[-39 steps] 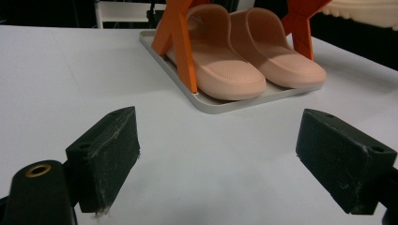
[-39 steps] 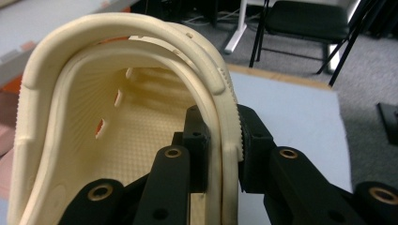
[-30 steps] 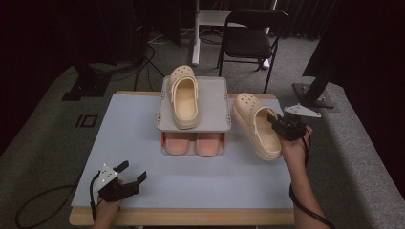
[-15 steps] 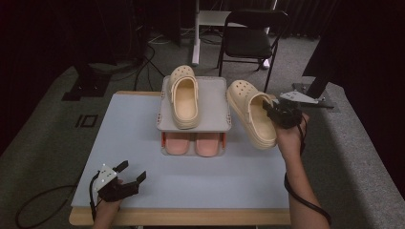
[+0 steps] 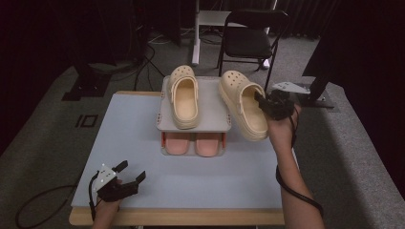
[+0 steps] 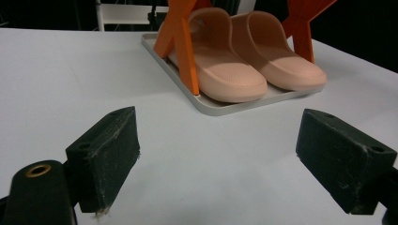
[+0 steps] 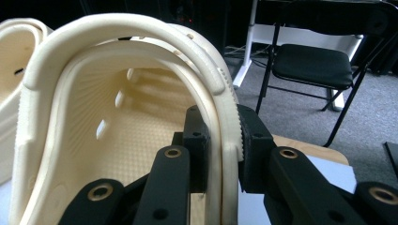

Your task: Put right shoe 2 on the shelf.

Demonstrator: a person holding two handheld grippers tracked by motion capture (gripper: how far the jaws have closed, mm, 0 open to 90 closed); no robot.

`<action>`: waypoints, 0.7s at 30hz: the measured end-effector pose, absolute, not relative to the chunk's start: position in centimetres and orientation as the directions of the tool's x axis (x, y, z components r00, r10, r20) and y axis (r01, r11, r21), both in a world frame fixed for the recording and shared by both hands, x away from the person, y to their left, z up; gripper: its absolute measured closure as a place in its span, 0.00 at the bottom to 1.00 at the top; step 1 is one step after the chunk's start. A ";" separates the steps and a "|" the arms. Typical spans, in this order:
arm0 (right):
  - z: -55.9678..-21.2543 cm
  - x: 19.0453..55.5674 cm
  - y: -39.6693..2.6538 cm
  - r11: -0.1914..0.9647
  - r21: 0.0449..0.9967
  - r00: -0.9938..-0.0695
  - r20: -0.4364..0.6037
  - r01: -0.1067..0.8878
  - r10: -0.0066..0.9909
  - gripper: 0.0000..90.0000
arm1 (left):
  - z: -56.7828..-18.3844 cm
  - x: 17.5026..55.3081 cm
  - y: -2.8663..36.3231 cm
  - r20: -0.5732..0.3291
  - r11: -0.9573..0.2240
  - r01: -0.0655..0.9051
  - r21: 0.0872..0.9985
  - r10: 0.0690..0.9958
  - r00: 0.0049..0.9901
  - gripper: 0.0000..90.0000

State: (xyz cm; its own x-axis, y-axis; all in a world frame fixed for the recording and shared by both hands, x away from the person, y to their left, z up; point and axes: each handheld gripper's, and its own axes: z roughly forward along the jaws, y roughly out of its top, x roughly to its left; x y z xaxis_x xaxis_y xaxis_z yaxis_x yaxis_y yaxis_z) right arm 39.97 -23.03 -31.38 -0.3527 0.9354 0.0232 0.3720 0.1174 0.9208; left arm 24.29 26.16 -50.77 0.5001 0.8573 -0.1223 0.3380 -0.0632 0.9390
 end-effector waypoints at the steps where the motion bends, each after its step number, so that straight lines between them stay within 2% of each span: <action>1: -31.3 40.0 -22.8 0.117 0.921 -0.352 0.023 0.372 0.936 0.85 | -50.8 24.3 26.1 -0.127 -0.057 0.338 0.940 0.857 0.499 0.15; 21: -31.6 41.7 -18.3 0.076 0.922 -0.332 0.058 0.379 0.942 0.85 | -50.7 24.2 26.5 -0.126 -0.058 0.336 0.940 0.857 0.500 0.15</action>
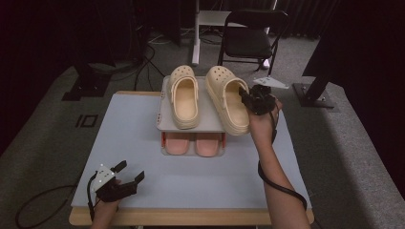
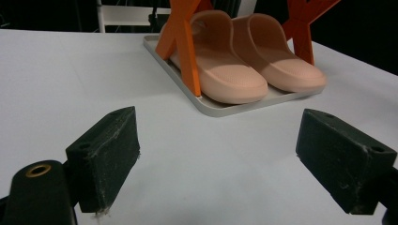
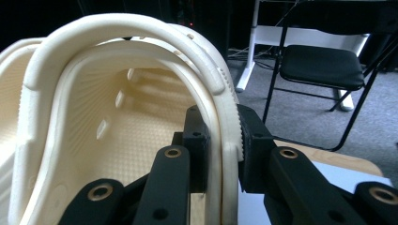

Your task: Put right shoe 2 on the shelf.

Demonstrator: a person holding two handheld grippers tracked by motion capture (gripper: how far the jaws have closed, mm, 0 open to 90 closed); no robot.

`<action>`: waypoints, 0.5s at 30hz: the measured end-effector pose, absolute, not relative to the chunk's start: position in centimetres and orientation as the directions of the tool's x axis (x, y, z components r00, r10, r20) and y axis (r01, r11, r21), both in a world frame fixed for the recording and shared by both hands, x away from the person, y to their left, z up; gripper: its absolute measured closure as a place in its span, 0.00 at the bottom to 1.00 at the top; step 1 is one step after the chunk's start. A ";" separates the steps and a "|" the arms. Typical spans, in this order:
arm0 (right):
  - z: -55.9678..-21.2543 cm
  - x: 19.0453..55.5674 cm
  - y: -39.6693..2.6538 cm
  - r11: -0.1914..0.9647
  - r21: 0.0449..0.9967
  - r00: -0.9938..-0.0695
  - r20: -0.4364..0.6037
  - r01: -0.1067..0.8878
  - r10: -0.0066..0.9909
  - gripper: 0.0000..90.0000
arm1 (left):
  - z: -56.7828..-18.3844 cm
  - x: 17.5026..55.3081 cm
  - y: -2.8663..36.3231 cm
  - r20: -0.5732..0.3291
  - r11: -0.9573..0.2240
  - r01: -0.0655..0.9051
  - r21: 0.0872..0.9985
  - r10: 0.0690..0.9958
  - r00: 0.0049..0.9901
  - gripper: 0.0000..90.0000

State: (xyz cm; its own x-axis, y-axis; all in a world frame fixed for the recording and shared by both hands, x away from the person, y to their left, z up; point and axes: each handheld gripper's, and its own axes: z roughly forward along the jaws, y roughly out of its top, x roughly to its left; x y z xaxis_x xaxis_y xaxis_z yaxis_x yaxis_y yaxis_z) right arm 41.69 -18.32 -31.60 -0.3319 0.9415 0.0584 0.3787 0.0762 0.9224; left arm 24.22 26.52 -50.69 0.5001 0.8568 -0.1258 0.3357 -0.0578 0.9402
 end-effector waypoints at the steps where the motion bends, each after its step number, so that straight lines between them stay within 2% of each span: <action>1: -31.6 41.8 -18.1 0.073 0.922 -0.331 0.061 0.379 0.942 0.85 | -50.7 24.2 26.5 -0.126 -0.057 0.336 0.940 0.857 0.500 0.15; 15: -32.0 43.0 -15.3 0.045 0.917 -0.316 0.090 0.397 0.944 0.85 | -50.7 24.2 26.6 -0.128 -0.052 0.333 0.941 0.858 0.497 0.15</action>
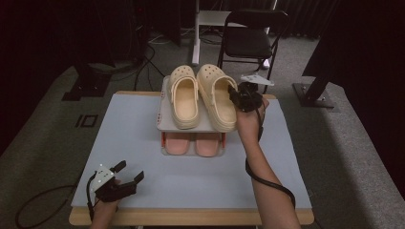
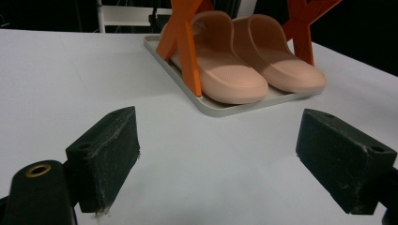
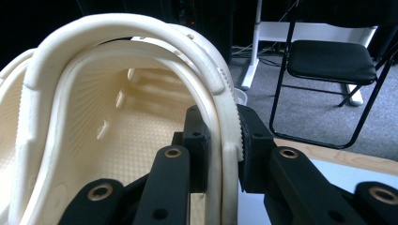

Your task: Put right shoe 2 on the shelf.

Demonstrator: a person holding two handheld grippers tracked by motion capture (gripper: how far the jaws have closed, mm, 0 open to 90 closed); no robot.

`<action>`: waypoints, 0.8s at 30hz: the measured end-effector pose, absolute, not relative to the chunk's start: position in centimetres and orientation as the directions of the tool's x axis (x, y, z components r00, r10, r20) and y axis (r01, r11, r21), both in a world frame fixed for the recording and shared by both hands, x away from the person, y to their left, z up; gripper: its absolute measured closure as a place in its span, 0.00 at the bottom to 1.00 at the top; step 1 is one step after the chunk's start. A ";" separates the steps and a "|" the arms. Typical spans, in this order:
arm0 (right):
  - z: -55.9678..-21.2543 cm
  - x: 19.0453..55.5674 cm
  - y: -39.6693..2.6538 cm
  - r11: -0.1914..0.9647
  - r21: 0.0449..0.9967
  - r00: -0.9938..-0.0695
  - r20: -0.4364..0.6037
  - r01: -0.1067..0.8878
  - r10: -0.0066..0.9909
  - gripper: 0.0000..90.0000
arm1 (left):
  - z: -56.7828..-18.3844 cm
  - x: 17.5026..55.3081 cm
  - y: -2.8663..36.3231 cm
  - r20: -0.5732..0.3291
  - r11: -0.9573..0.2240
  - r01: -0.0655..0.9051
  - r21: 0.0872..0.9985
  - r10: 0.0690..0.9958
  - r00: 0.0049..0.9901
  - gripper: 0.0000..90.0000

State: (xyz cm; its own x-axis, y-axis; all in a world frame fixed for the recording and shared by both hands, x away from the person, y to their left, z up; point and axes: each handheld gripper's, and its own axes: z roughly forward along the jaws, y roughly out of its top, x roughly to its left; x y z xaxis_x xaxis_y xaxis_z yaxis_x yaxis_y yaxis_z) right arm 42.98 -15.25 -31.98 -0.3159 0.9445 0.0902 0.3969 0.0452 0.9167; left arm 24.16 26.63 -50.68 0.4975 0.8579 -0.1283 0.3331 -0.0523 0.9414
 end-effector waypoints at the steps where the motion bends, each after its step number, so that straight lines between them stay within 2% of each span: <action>1: -32.0 43.1 -15.0 0.044 0.915 -0.313 0.092 0.400 0.945 0.85 | -50.7 24.2 26.7 -0.130 -0.051 0.333 0.941 0.857 0.498 0.15; 24: -33.4 44.3 -13.2 -0.021 0.903 -0.239 0.135 0.430 0.962 0.83 | -50.7 24.2 26.7 -0.124 -0.058 0.332 0.941 0.856 0.501 0.15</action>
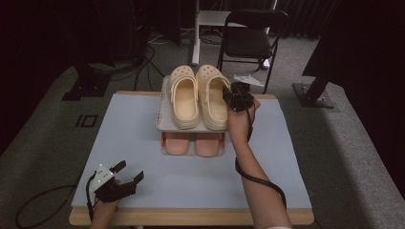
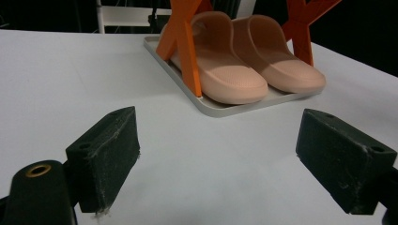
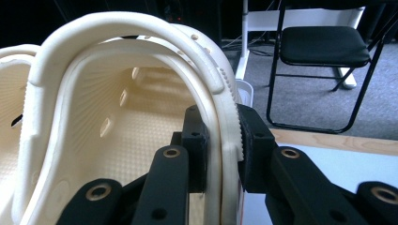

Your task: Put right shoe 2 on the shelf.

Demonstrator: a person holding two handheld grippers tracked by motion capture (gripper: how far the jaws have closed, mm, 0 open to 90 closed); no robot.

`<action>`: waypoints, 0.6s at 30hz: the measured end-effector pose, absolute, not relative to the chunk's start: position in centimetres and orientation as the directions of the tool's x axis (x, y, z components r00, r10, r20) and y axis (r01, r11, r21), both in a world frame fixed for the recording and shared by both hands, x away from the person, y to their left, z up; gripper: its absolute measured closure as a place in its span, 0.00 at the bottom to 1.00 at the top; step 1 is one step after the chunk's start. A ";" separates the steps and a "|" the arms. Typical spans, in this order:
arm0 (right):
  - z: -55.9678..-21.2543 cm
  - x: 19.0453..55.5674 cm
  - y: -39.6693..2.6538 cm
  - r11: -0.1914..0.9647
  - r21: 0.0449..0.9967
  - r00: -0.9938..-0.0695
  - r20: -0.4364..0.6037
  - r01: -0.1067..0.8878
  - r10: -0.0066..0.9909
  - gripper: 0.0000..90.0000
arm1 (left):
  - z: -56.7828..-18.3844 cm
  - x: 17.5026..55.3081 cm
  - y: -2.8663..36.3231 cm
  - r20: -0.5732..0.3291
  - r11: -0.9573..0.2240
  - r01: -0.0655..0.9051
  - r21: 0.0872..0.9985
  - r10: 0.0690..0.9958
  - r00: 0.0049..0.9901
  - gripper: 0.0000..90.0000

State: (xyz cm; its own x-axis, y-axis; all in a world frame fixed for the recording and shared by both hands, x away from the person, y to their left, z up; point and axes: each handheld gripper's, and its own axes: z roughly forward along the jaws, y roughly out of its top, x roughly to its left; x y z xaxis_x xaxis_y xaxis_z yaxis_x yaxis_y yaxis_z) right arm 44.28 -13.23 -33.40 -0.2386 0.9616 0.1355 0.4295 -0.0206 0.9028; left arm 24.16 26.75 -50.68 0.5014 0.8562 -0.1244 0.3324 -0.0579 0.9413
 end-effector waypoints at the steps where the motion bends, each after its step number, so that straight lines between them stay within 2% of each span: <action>1: -33.4 44.3 -13.3 -0.020 0.901 -0.239 0.136 0.433 0.962 0.83 | -50.7 24.2 26.7 -0.126 -0.056 0.333 0.941 0.856 0.502 0.15; 6: -33.6 44.4 -13.4 -0.003 0.902 -0.282 0.138 0.432 0.949 0.77 | -50.7 24.1 26.7 -0.120 -0.062 0.330 0.942 0.857 0.502 0.15; 10: -33.6 44.2 -12.8 0.025 0.906 -0.282 0.106 0.424 0.954 0.75 | -50.6 24.1 26.8 -0.120 -0.060 0.329 0.942 0.857 0.501 0.15; 14: -33.6 44.3 -13.6 -0.045 0.893 -0.309 0.202 0.448 0.929 0.65 | -50.7 24.2 26.7 -0.125 -0.056 0.331 0.942 0.856 0.501 0.15; 18: -33.6 43.9 -13.6 -0.033 0.896 -0.334 0.199 0.443 0.921 0.60 | -50.6 24.1 26.6 -0.121 -0.060 0.328 0.943 0.854 0.505 0.15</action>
State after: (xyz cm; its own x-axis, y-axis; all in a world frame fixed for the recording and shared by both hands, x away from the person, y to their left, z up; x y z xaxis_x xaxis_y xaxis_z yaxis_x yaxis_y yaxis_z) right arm 43.94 -13.61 -33.57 -0.3340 0.9213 0.1993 0.4425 -0.0335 0.8961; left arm 24.13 26.61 -50.65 0.5053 0.8544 -0.1210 0.3280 -0.0604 0.9428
